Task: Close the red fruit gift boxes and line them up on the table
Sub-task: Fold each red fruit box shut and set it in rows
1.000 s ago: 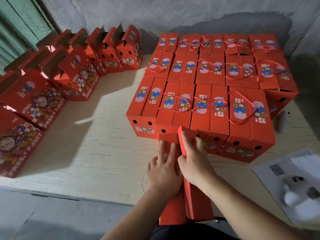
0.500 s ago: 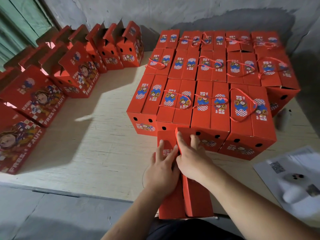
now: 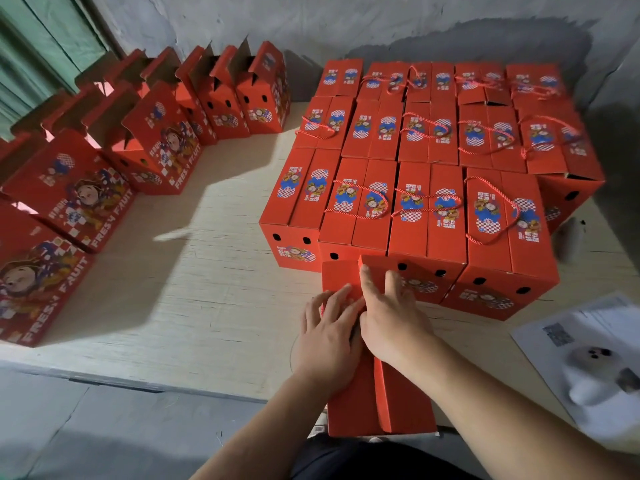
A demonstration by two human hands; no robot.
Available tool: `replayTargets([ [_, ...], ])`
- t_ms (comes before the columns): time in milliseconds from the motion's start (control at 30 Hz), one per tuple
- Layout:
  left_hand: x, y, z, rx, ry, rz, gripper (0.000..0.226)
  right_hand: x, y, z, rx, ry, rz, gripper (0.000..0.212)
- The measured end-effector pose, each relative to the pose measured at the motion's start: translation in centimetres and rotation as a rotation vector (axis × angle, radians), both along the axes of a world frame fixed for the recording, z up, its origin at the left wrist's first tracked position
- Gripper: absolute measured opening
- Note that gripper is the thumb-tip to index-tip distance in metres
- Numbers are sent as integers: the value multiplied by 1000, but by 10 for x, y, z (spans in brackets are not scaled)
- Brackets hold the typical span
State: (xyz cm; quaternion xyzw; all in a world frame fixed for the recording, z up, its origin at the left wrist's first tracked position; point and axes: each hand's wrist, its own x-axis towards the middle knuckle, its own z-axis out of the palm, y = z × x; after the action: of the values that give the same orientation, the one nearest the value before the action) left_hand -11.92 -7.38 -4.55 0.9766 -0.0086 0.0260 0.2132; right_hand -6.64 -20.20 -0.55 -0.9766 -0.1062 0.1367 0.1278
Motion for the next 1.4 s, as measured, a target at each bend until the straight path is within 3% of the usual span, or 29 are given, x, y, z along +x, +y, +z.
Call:
replayTargets([
  [467,1,1,-3,-2,95,27,56,-5,12,3,-163,-68,16,83],
  [667,6,-1,-1,91,113,24,52,2,8,4,-53,-3,-47,81],
  [867,18,3,1,92,183,24,57,4,16,3,-80,-3,-64,83],
  [1167,9,4,-2,64,98,-13,57,2,0,0,-52,-51,-58,67],
  [1300,0,6,-3,-20,22,13,53,4,10,5,-101,6,-40,71],
  [1400,2,10,-2,-10,74,27,56,6,14,6,-89,44,-48,73],
])
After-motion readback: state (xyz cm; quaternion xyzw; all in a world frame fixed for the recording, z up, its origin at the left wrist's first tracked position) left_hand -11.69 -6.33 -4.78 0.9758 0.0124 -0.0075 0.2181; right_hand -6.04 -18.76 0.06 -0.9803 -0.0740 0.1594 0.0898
